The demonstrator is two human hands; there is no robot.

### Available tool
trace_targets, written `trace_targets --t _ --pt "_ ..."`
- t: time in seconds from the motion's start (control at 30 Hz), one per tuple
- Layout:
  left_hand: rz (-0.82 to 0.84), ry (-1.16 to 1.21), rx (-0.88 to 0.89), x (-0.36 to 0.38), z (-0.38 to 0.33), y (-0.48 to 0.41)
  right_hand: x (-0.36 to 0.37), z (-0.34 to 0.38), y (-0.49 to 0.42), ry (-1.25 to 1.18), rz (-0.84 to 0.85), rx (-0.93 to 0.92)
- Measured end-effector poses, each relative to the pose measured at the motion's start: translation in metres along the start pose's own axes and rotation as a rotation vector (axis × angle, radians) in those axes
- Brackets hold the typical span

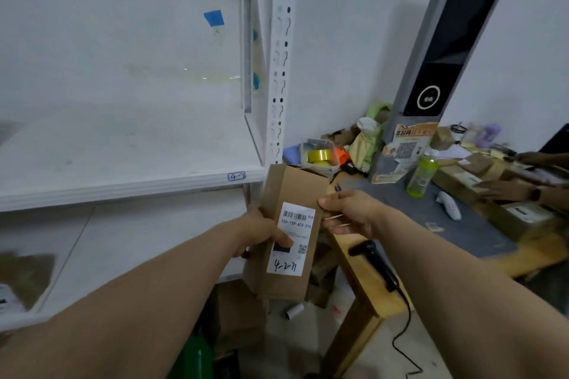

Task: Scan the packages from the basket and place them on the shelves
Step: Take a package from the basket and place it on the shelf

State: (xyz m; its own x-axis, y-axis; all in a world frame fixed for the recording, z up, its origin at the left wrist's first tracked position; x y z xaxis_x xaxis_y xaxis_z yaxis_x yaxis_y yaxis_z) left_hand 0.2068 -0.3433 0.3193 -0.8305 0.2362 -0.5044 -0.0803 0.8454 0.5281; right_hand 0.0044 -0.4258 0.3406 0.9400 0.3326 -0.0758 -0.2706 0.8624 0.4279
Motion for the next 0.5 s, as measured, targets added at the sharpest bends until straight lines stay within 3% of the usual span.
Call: trace_targets --t 0.27,0.5 --pt "0.076 0.088 -0.048 0.040 -0.008 -0.056 -0.073 -0.065 -0.047 0.085 -0.355 0.175" --pt "0.084 0.132 -0.109 0.073 -0.003 -0.105 -0.118 -0.122 -0.083 0.358 -0.435 0.280"
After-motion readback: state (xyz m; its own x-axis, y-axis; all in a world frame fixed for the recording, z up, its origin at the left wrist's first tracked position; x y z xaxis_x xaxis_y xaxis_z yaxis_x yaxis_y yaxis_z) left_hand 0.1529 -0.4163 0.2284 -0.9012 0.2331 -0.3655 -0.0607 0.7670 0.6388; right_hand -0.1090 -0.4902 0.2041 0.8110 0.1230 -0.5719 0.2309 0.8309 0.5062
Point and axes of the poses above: each hand's wrist, its own y-axis away from the middle knuckle, its own x-axis out of the palm, z = x × y, the point moved 6 cm from there along -y, towards the middle knuckle, and after that the axes turned 12 degrees about -y, right-handed, at the moved point
